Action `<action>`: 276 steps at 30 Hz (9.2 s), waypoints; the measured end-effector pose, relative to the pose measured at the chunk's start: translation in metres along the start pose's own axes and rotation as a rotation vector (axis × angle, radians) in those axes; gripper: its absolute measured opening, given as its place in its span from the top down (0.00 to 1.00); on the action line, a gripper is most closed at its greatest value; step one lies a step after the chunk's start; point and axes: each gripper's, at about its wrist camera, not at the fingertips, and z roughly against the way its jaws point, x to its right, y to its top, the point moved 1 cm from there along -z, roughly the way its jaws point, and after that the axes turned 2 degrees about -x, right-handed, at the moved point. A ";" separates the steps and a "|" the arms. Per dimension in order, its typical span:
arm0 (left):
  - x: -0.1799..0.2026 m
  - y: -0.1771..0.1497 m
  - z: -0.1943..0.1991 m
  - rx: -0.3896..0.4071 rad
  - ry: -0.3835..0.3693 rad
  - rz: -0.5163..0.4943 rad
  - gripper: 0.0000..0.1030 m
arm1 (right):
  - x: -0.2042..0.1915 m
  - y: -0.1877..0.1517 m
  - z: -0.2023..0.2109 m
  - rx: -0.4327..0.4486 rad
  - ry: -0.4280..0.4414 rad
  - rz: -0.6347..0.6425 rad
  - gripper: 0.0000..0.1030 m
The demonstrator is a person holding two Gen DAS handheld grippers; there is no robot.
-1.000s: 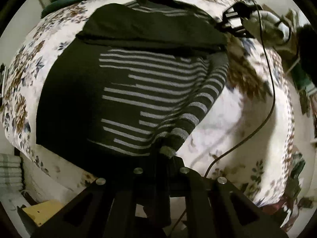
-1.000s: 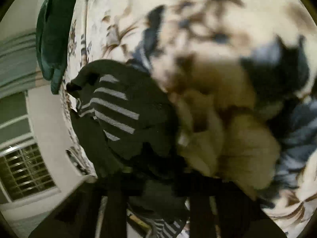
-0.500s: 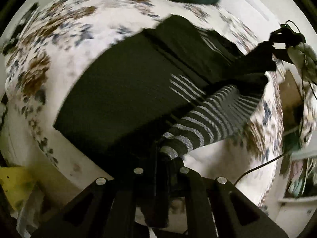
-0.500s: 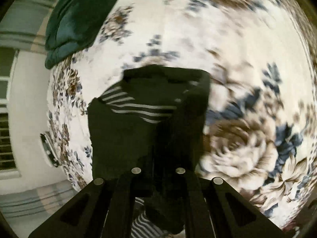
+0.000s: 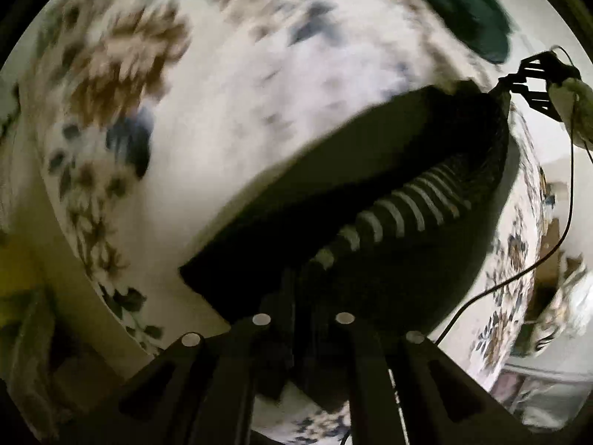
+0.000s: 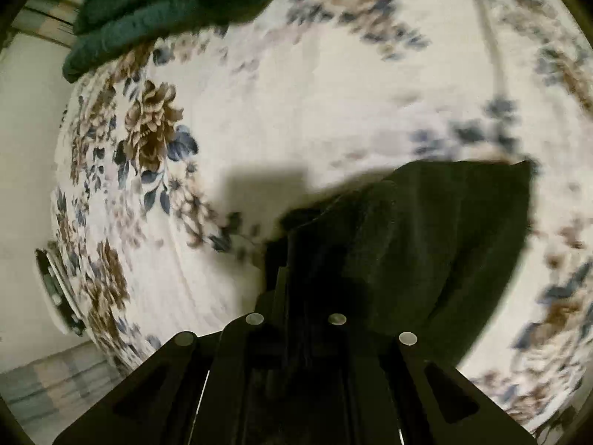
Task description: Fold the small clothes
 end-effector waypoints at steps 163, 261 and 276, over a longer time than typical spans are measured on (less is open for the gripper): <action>0.039 0.052 -0.045 -0.287 0.059 -0.580 0.47 | 0.179 -0.509 -0.173 -0.058 0.343 -0.420 0.27; 0.402 0.316 -0.096 0.036 -0.252 -0.830 0.95 | 0.226 -0.061 0.051 0.496 0.104 -0.248 0.94; 0.395 0.342 -0.125 -0.039 -0.143 -0.743 0.80 | 0.229 -0.008 0.025 0.346 0.066 -0.257 0.78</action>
